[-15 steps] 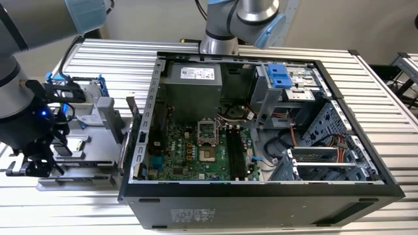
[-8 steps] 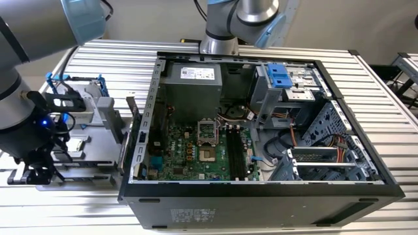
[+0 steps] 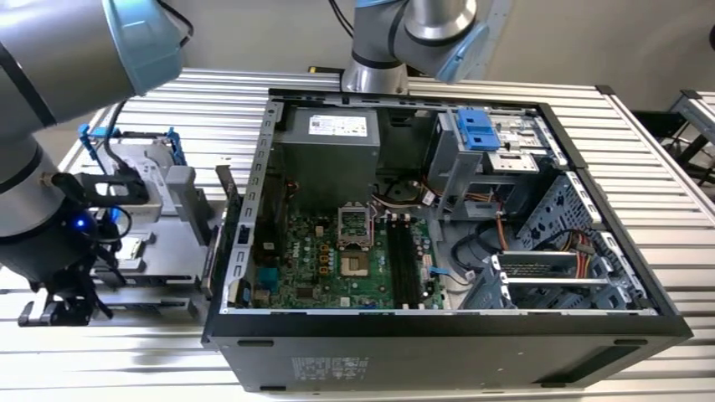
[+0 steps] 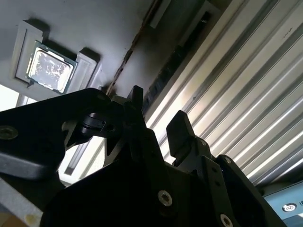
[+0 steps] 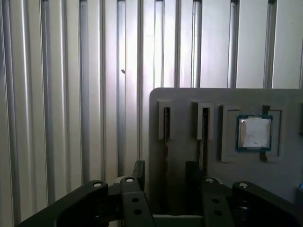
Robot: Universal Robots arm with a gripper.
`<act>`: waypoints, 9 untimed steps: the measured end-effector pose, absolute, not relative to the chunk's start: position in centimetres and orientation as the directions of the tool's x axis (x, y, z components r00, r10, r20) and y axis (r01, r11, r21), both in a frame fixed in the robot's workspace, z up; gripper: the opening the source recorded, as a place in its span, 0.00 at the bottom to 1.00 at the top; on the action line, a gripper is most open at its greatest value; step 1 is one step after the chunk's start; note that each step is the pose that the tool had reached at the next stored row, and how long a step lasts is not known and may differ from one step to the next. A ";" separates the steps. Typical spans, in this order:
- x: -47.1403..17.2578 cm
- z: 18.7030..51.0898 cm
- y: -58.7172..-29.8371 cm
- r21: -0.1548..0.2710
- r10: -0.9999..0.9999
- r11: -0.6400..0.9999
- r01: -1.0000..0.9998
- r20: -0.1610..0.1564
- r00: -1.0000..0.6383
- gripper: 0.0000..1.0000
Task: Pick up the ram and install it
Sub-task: 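Pick up the ram and move it above insertion slot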
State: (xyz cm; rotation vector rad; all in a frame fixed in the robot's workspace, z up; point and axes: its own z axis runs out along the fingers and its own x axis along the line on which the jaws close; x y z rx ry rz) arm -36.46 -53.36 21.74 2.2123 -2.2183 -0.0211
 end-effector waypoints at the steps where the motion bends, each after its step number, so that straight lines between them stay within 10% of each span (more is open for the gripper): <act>1: -36.5 21.6 -53.4 0.016 -1.000 0.003 -1.000 -0.003 -0.003 1.00; 9: -36.5 20.0 -53.2 0.016 -1.000 0.003 -1.000 -0.002 -0.003 1.00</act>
